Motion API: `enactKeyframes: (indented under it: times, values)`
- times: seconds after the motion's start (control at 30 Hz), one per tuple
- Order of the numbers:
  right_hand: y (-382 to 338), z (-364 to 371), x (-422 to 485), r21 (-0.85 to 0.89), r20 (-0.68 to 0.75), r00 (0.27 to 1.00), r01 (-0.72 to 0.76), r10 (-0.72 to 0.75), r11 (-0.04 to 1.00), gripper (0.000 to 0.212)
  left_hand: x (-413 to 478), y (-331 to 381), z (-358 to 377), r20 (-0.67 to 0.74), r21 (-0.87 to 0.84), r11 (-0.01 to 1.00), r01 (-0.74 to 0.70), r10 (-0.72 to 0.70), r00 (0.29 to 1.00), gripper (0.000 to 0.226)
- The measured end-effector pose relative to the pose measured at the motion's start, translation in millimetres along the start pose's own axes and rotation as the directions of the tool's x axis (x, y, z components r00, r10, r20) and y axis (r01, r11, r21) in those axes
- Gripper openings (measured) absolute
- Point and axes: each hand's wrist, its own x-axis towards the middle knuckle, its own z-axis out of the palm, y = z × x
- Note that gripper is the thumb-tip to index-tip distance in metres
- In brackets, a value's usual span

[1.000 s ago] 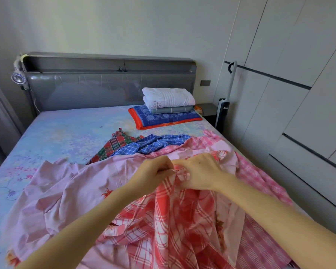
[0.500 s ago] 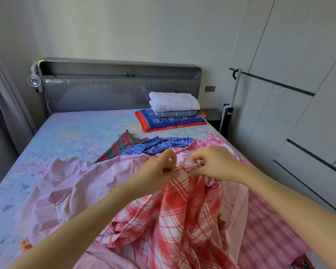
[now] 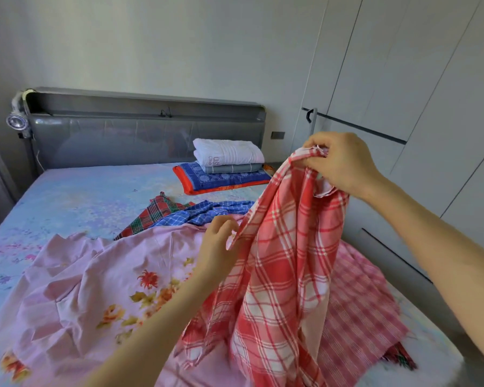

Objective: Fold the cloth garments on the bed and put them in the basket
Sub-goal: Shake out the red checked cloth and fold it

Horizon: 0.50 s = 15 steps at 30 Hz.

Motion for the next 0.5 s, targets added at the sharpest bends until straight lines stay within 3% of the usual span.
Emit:
enactKeyframes:
  times: [0.17, 0.3, 0.37, 0.43, 0.5]
  values:
    - [2, -21, 1, -0.019, -0.035, 0.999, 0.0, -0.001, 1.0, 0.015, -9, 3, 23, 0.116, -0.078, 0.994, 0.08, -0.07, 0.991, 0.003]
    - [11, -33, 0, -0.014, -0.06, 0.998, -0.024, 0.024, 1.0, 0.015, -17, 11, 43, 0.203, -0.125, 0.981, 0.147, -0.119, 0.972, 0.03]
    - [15, -36, -2, -0.003, -0.07, 0.996, -0.047, 0.047, 0.999, 0.015, -20, 20, 49, 0.234, -0.138, 0.976, 0.166, -0.13, 0.963, 0.022]
    - [19, -39, -5, -0.006, -0.065, 0.996, -0.067, 0.066, 0.998, 0.017, -21, 29, 58, 0.227, -0.129, 0.987, 0.098, -0.066, 0.972, 0.009]
    - [23, -41, -10, -0.005, -0.064, 0.994, -0.085, 0.084, 0.996, 0.017, -21, 38, 66, 0.174, -0.107, 0.994, 0.029, -0.01, 0.985, 0.014]
